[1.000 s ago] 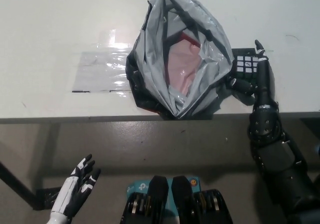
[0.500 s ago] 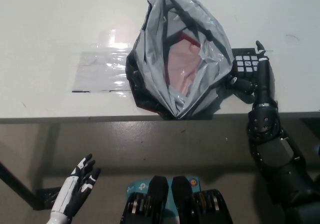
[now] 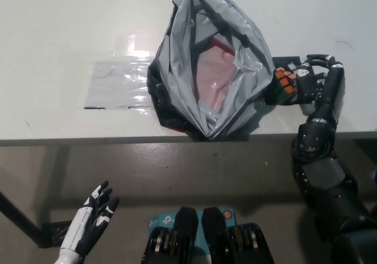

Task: Use the right hand to pick up a rubix's cube and place it into a plastic bag and lift the bag

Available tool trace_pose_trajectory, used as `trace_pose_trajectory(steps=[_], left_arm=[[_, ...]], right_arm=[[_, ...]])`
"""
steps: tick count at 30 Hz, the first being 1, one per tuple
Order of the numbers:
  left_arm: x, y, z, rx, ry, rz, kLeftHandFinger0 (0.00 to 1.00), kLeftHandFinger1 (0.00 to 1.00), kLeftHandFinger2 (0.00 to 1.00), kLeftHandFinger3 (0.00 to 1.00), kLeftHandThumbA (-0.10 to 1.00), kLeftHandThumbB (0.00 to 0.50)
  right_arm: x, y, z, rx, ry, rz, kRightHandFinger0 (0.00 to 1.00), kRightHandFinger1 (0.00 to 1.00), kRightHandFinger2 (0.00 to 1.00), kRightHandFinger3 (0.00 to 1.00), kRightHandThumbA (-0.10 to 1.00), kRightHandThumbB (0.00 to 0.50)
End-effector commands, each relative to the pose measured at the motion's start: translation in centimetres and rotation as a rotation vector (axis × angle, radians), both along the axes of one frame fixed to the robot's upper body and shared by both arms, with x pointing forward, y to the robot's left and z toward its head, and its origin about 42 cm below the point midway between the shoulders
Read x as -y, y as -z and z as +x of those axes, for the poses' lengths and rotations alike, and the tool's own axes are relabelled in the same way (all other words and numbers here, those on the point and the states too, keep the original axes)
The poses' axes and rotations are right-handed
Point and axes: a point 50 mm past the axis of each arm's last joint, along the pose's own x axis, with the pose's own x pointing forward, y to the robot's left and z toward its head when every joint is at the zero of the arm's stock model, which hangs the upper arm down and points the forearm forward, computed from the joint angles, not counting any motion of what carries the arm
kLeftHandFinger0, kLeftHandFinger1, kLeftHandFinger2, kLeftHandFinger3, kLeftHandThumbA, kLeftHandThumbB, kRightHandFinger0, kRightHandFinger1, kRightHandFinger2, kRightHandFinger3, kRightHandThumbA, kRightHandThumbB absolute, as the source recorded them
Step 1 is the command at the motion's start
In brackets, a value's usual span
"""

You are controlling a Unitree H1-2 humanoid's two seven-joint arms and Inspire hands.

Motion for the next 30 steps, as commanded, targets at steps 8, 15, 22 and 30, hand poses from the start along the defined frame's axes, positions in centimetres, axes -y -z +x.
trace_pose_trajectory(steps=[8,15,22,30], left_arm=[[0.2,-1.6,0.8,0.069,0.012,0.009,1.00,1.00,1.00,1.00,0.86,0.137],[0.1,-1.5,0.8,0.069,0.010,0.003,1.00,1.00,1.00,1.00,0.85,0.125],[0.2,-1.4,0.8,0.057,0.005,-0.001,1.00,1.00,1.00,1.00,0.86,0.120],[0.2,-1.5,0.9,0.065,0.013,0.007,1.00,1.00,1.00,1.00,0.87,0.128]], right_arm=[[-0.8,-3.0,1.3,0.125,0.029,0.119,0.00,0.19,0.62,0.67,-0.10,0.179],[-0.4,-3.0,1.3,0.130,0.043,0.178,0.00,0.18,0.65,0.74,-0.10,0.168],[-0.7,-4.3,0.8,0.191,-0.100,0.101,0.54,0.77,1.00,1.00,0.45,0.282],[-1.8,-6.9,-2.7,0.277,-0.441,-0.182,1.00,1.00,1.00,1.00,1.00,0.500]])
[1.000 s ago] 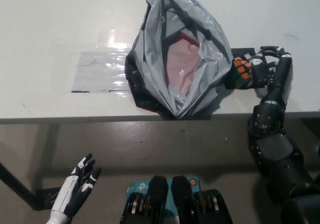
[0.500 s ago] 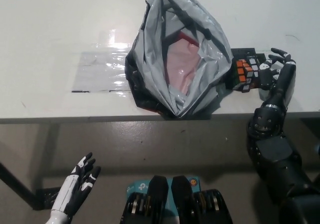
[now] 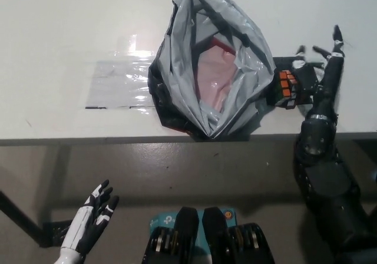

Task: Use the right hand to pick up a rubix's cube and place it into a plastic bag and lift the bag

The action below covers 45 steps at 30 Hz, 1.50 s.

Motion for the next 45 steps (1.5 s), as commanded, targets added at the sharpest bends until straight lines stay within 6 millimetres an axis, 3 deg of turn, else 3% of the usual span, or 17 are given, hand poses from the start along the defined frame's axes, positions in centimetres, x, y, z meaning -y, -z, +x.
trace_pose_trajectory(steps=[1,7,10,22,32,37,41,44,45], left_arm=[[0.1,-1.5,0.7,0.064,0.012,0.008,1.00,1.00,1.00,1.00,0.87,0.129],[0.0,-1.5,0.8,0.072,0.015,0.004,1.00,1.00,1.00,1.00,0.86,0.130],[0.0,-1.4,0.7,0.064,0.011,0.011,1.00,1.00,1.00,1.00,0.88,0.145],[0.0,-1.7,0.8,0.075,0.018,0.014,1.00,1.00,1.00,1.00,0.87,0.142],[-0.1,-1.8,1.1,0.081,0.019,0.016,1.00,1.00,1.00,1.00,0.87,0.135],[-0.1,-1.7,1.0,0.075,0.011,0.002,1.00,1.00,1.00,1.00,0.86,0.141],[0.0,-1.5,1.0,0.074,0.011,0.005,1.00,1.00,1.00,1.00,0.87,0.129],[0.1,-1.5,1.0,0.074,0.012,0.008,1.00,1.00,1.00,1.00,0.87,0.126],[0.1,-1.4,1.0,0.074,0.011,0.009,1.00,1.00,1.00,1.00,0.87,0.125]], right_arm=[[-1.2,-4.6,-1.8,0.144,-0.278,-0.246,1.00,1.00,1.00,1.00,1.00,0.500],[-2.0,-6.3,-4.2,0.193,-0.329,-0.296,1.00,1.00,1.00,1.00,1.00,0.500],[-2.1,-6.2,-4.7,0.190,-0.344,-0.347,1.00,1.00,1.00,1.00,1.00,0.500],[-0.2,-2.1,-4.1,0.014,-0.350,-0.387,1.00,1.00,1.00,1.00,0.93,0.500],[2.1,-0.9,-4.1,-0.014,-0.262,-0.417,1.00,1.00,1.00,1.00,0.99,0.500],[3.5,-1.9,-5.1,0.017,-0.226,-0.404,1.00,1.00,1.00,1.00,0.96,0.500],[4.3,-4.4,-6.1,0.111,-0.201,-0.410,1.00,1.00,1.00,1.00,0.99,0.468],[4.2,-5.9,-6.9,0.164,-0.213,-0.387,1.00,1.00,1.00,1.00,0.99,0.466],[4.2,-6.6,-7.4,0.186,-0.214,-0.377,1.00,1.00,1.00,1.00,1.00,0.495]])
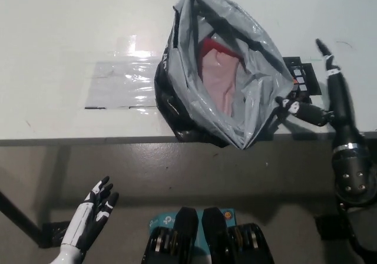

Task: Use the right hand to pick up a rubix's cube and place it into a plastic bag and lift the bag

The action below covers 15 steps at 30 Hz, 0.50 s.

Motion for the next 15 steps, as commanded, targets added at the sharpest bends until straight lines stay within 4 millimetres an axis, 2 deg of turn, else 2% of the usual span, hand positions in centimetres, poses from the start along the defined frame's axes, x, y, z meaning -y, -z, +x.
trace_pose_trajectory(steps=[1,7,11,15], left_arm=[[0.0,-1.1,0.5,0.062,0.009,0.009,1.00,1.00,1.00,1.00,0.88,0.126],[0.1,-1.1,0.7,0.066,0.010,0.005,1.00,1.00,1.00,1.00,0.86,0.129],[0.1,-1.2,0.7,0.065,0.010,0.013,1.00,1.00,1.00,1.00,0.87,0.127],[-0.1,-1.3,0.7,0.067,0.007,0.013,1.00,1.00,1.00,1.00,0.87,0.123]], right_arm=[[0.2,-4.6,-0.8,0.133,-0.014,0.014,1.00,1.00,1.00,1.00,1.00,0.499],[-0.4,-8.1,-3.0,0.192,-0.053,0.093,1.00,1.00,1.00,1.00,1.00,0.500],[-0.6,-9.4,-3.8,0.228,-0.061,0.122,1.00,1.00,1.00,1.00,1.00,0.500],[-0.5,-9.4,-4.0,0.225,-0.058,0.127,1.00,1.00,1.00,1.00,1.00,0.500]])
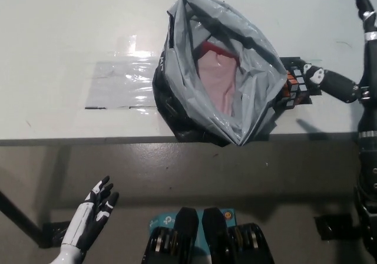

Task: Use the right hand to pick up a rubix's cube and place it into a plastic bag and lift the bag

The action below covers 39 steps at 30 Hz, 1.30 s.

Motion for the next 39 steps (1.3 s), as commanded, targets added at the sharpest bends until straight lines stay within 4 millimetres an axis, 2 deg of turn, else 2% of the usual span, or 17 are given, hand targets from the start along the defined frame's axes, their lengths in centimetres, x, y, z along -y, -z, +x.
trace_pose_trajectory(steps=[1,8,12,19,22,28,31,39], left_arm=[[-0.1,-1.2,0.6,0.064,0.008,0.011,1.00,1.00,1.00,1.00,0.87,0.123],[0.1,-1.2,0.6,0.062,0.006,0.006,1.00,1.00,1.00,1.00,0.89,0.132],[-0.1,-1.5,0.9,0.071,0.008,0.009,1.00,1.00,1.00,1.00,0.90,0.139],[-0.1,-1.2,0.7,0.066,0.001,0.016,1.00,1.00,1.00,1.00,0.91,0.134],[-0.2,-1.2,0.8,0.070,0.003,0.010,1.00,1.00,1.00,1.00,0.91,0.127],[-0.1,-1.3,0.9,0.075,0.003,0.004,0.99,1.00,1.00,1.00,0.90,0.124],[0.0,-1.3,0.9,0.074,0.003,0.006,1.00,1.00,1.00,1.00,0.92,0.138],[0.0,-1.7,1.4,0.090,0.003,0.011,0.96,1.00,1.00,1.00,0.91,0.122]], right_arm=[[0.1,-1.0,-0.5,0.008,-0.017,0.024,1.00,1.00,1.00,1.00,1.00,0.498],[0.9,1.9,0.6,-0.087,0.022,-0.015,1.00,1.00,1.00,1.00,1.00,0.491],[2.1,4.0,1.4,-0.117,0.039,-0.051,1.00,1.00,1.00,1.00,1.00,0.489],[4.0,6.8,1.3,-0.179,0.062,-0.107,1.00,1.00,1.00,1.00,0.98,0.496],[4.5,7.9,1.6,-0.212,0.078,-0.115,1.00,1.00,1.00,1.00,1.00,0.500],[4.8,8.4,2.0,-0.239,0.077,-0.111,1.00,1.00,1.00,1.00,0.98,0.500],[4.7,8.5,2.3,-0.243,0.080,-0.115,1.00,1.00,1.00,1.00,0.98,0.499],[3.5,7.8,4.1,-0.245,0.066,-0.115,1.00,1.00,1.00,1.00,0.99,0.500]])
